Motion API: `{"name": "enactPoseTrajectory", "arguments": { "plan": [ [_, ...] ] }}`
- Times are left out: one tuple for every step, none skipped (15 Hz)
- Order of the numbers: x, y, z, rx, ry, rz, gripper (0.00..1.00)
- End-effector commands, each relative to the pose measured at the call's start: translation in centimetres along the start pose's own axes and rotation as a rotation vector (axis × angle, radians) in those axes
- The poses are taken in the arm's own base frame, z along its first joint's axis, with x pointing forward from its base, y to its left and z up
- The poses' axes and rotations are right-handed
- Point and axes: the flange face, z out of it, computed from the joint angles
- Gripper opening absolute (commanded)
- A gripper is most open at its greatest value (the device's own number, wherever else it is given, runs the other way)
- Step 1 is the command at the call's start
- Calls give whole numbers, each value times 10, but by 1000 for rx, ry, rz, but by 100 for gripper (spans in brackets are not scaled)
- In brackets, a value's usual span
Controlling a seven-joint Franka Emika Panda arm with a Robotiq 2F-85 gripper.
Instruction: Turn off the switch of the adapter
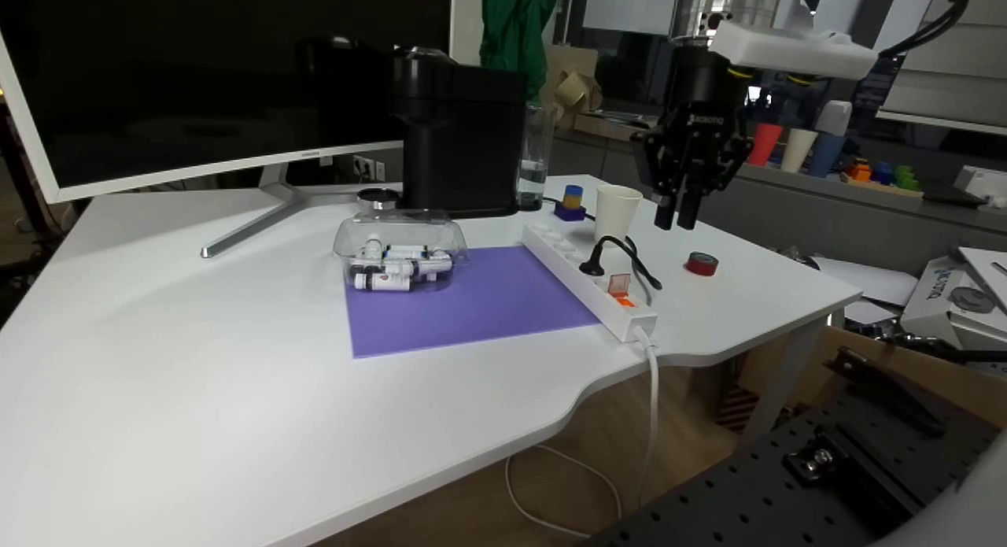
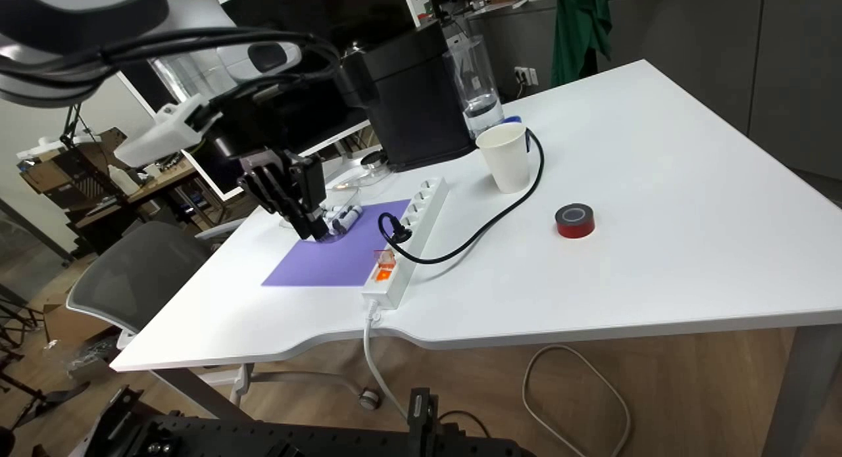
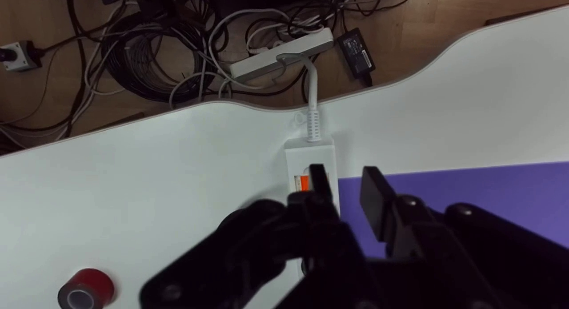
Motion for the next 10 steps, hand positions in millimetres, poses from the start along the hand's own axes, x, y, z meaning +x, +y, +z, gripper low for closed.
{"name": "enactPoseTrajectory", "arguments": {
  "plan": [
    [0,2,2,1,-3,5,22],
    [0,2,3,2,-5,7,15],
    [0,3,4,2,-6,8,11],
    [0,3,4,2,-6,8,11],
    [0,3,4,2,-6,8,11],
    [1,-1,1,-16,3,7,3],
    [2,-3,3,-31,5,-6,1],
    [4,-4,8,-38,8,-10,0],
    [6,-3,14,-41,5,-11,0],
    [9,-2,19,-42,3,-14,0]
  ]
}}
